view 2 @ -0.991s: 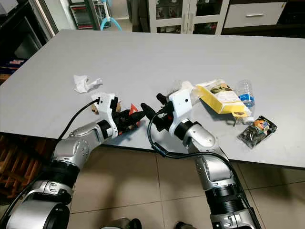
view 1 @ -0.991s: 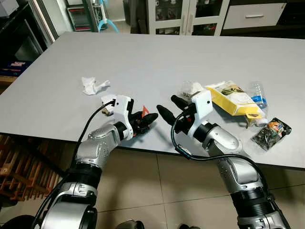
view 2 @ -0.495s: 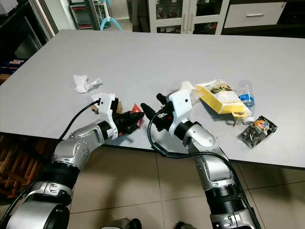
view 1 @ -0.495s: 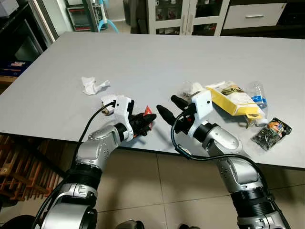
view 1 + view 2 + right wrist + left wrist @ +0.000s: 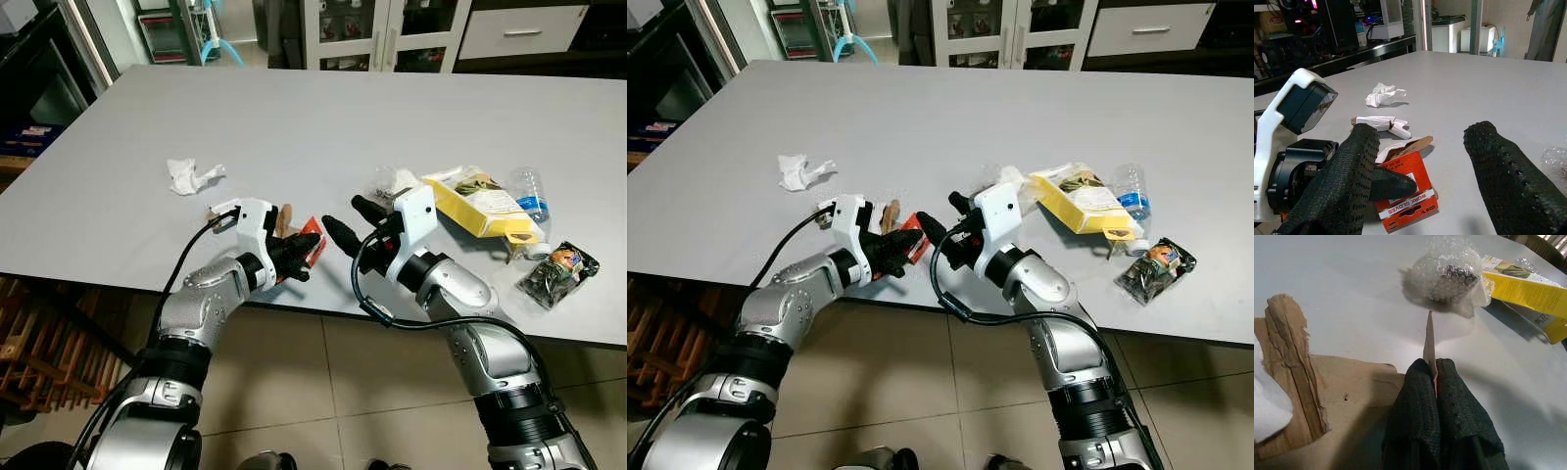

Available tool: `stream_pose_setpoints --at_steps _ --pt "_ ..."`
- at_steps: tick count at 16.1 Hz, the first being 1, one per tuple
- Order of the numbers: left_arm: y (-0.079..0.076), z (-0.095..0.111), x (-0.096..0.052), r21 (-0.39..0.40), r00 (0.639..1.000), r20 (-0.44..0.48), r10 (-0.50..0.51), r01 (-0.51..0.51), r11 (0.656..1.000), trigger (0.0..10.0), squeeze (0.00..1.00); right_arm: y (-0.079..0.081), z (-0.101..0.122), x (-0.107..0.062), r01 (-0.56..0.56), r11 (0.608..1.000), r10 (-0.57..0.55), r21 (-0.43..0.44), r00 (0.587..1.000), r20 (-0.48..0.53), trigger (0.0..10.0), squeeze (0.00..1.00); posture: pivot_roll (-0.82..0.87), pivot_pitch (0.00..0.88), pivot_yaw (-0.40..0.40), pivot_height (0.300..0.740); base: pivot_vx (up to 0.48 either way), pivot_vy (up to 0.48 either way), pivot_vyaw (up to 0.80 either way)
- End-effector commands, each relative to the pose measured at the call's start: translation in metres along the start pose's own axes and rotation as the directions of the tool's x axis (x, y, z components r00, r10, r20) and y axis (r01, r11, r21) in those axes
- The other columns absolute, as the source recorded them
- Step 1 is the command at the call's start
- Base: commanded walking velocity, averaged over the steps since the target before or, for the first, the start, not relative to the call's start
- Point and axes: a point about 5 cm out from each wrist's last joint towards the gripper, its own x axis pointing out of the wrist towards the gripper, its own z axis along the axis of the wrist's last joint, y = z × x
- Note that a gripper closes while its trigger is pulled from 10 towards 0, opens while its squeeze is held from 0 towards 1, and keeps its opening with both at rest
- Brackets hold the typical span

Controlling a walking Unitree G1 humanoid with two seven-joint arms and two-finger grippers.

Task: Picking trash to rubbish bin

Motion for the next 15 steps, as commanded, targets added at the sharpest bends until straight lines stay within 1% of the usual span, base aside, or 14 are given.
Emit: stream_pose_setpoints --at_steps 1,5,6,7,8,9,10,12,15 --pt "-0.001 -0.001 -0.001 0.01 1.0 -0.009 -0.002 0.002 1.0 0.0 0.0 0.001 -0.001 -0.001 0.002 1.0 -0.002 0.001 1.0 -0.006 10.0 0.0 -0.06 0.095 0.08 0.74 0.0 0.0 0.0" --pt "-0.003 0.0 -0.001 0.01 1.0 -0.003 -0.015 0.015 1.0 0.0 0.0 0.001 -0.001 0.0 0.001 1.0 -0.001 0.001 1.0 -0.007 10.0 0.0 -0.06 0.095 0.079 0.74 0.0 0.0 0.0" --pt "-0.007 0.003 0.0 0.041 0.999 0.017 -0.03 0.03 0.999 0.0 0.0 0.001 -0.001 0.0 0.001 1.0 -0.001 0.002 1.0 -0.006 10.0 0.0 -0.06 0.095 0.08 0.74 0.0 0.0 0.0" --pt "-0.009 0.007 0.0 0.071 0.999 0.034 -0.036 0.033 0.997 1.8 0.0 0.001 -0.001 0.0 0.002 1.0 -0.002 0.002 1.0 -0.006 10.0 0.0 -0.06 0.095 0.08 0.74 0.0 0.0 0.0" --pt "-0.012 0.013 0.002 0.111 0.998 0.057 -0.024 0.017 0.994 10.0 0.0 0.001 -0.002 0.0 0.003 1.0 -0.003 0.001 1.0 -0.006 10.0 0.0 -0.06 0.093 0.081 0.74 0.0 0.0 0.0" --pt "-0.019 0.023 0.006 0.178 0.996 0.093 -0.009 -0.007 0.984 10.0 0.0 0.0 -0.002 0.0 0.004 1.0 -0.004 0.002 1.0 -0.006 10.0 0.0 -0.05 0.091 0.082 0.74 0.0 0.0 0.0" --pt "-0.022 0.027 0.008 0.21 0.994 0.114 0.002 -0.026 0.977 10.0 0.0 0.001 -0.002 0.001 0.003 1.0 -0.003 0.002 1.0 -0.005 10.0 0.0 -0.05 0.09 0.082 0.74 0.0 0.0 0.0" --pt "-0.025 0.031 0.011 0.259 0.991 0.131 0.028 -0.061 0.964 10.0 0.0 0.001 -0.002 0.002 0.002 1.0 -0.002 0.002 1.0 -0.003 10.0 0.0 -0.05 0.086 0.084 0.74 0.0 0.0 0.0" --pt "-0.028 0.035 0.014 0.303 0.983 0.172 0.068 -0.118 0.946 10.0 0.0 0.0 -0.001 0.002 0.003 1.0 -0.003 0.0 1.0 -0.002 10.0 0.0 -0.06 0.08 0.083 0.74 0.0 0.0 0.0"
